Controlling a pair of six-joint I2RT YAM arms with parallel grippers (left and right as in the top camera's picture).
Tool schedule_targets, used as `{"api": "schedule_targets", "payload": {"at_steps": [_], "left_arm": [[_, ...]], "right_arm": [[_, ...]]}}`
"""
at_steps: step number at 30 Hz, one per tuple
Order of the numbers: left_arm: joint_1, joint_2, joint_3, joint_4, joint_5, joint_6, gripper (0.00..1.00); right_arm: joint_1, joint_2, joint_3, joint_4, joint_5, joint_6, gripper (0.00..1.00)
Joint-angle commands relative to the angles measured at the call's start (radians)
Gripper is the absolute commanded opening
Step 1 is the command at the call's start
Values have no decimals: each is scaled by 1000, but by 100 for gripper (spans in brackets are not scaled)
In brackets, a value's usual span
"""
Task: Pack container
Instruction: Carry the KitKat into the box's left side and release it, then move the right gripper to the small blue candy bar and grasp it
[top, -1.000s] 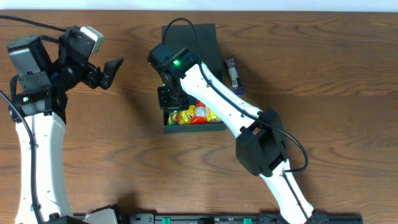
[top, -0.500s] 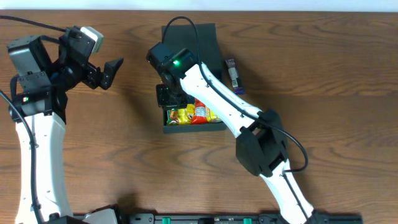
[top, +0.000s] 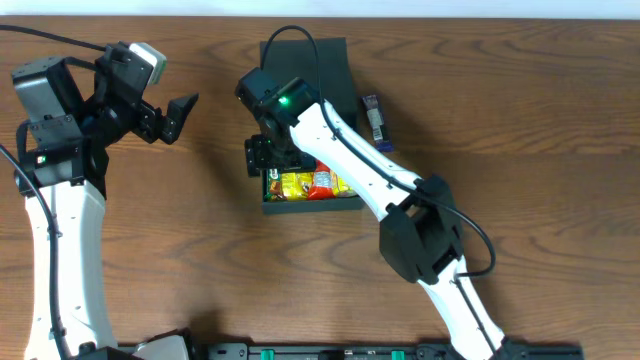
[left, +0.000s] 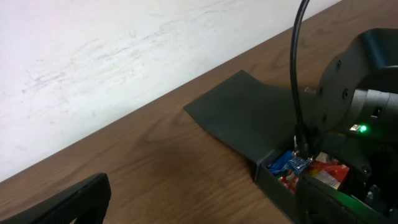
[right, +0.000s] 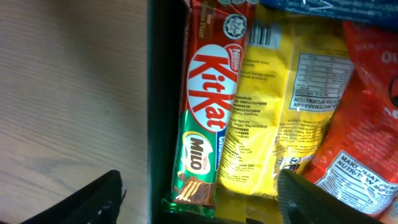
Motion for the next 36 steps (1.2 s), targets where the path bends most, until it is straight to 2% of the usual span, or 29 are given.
{"api": "schedule_targets", "payload": {"at_steps": [1, 7, 10, 13, 16, 19, 22, 24, 29, 36], "left_arm": [[-3, 5, 6, -3, -4, 8, 95], [-3, 5, 6, -3, -3, 7, 95], [-3, 5, 6, -3, -3, 7, 95], [-3, 5, 6, -3, 2, 6, 95], [-3, 5, 6, -4, 1, 0, 95], [-3, 5, 6, -19, 1, -5, 95], [-3, 5, 6, -35, 8, -5, 95], [-3, 5, 6, -40, 19, -5, 95], [-3, 5, 6, -41, 87, -5, 95], [-3, 5, 6, -41, 88, -5, 95]], "right_arm": [[-37, -39, -1, -16, 0, 1, 77], [-141, -179, 2, 6, 63, -119, 76], [-198, -240, 2, 12, 193, -171, 76], [-255, -254, 2, 5, 325, -193, 74], [-312, -235, -4, 9, 379, -222, 73], [-375, -182, -10, 17, 376, -250, 72], [-419, -118, -10, 18, 343, -300, 64], [-435, -84, -10, 20, 305, -347, 62], [-458, 4, -10, 21, 262, -417, 63], [-455, 70, -11, 39, 198, -480, 62]]}}
